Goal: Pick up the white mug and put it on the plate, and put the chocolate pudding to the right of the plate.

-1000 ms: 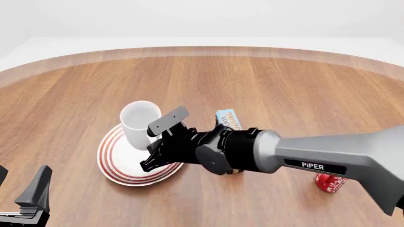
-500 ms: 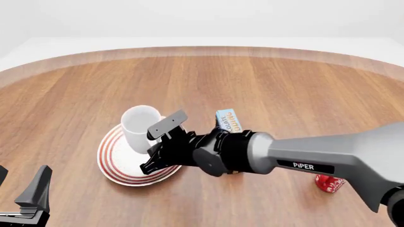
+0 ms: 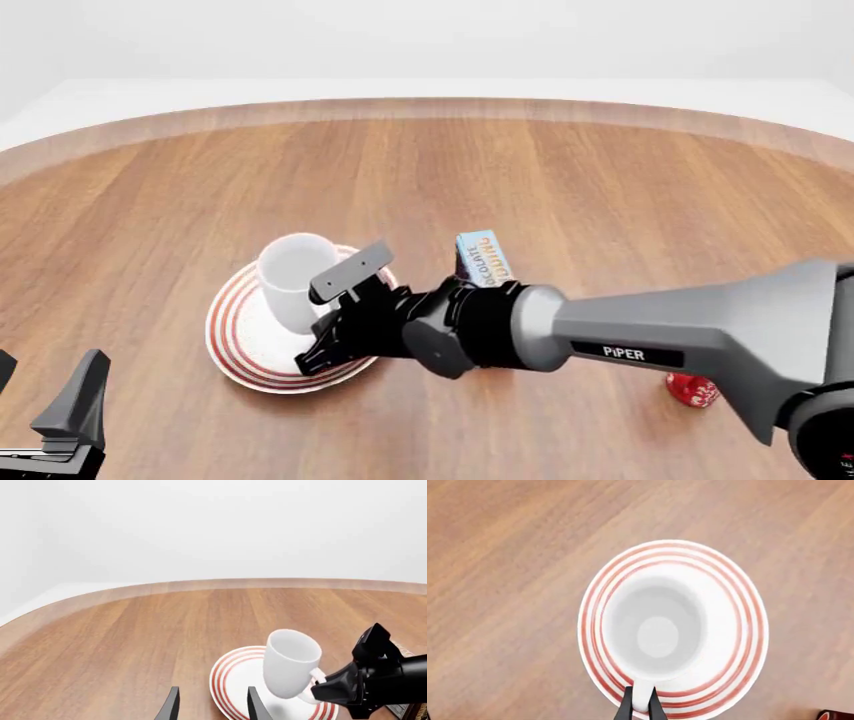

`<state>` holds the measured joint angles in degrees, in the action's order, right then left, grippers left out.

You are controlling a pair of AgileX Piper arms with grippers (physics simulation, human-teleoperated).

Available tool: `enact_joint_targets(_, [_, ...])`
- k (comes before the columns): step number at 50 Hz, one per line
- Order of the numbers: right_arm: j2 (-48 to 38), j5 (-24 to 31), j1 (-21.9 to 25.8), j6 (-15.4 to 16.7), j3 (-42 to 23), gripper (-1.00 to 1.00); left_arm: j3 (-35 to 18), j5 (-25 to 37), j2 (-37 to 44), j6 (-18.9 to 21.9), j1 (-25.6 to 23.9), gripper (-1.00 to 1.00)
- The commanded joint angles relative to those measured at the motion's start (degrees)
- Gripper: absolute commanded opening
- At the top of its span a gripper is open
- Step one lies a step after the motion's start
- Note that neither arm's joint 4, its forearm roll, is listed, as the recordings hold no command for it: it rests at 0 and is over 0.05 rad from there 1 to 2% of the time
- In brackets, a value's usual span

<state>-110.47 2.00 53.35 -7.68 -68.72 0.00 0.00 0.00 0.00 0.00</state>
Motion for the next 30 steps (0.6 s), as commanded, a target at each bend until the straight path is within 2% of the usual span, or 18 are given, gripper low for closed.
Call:
enact_joint_targets(1, [-0.67,-0.12,0.27,-0.82,-0.35,-1.0,0.0,0.0,0.0,0.0,0.0,1.0])
enact_joint_targets(30, [-2.44,0.43,0.65,-1.46,-0.9,-1.0,0.0,0.0,0.0,0.0,0.0,1.0])
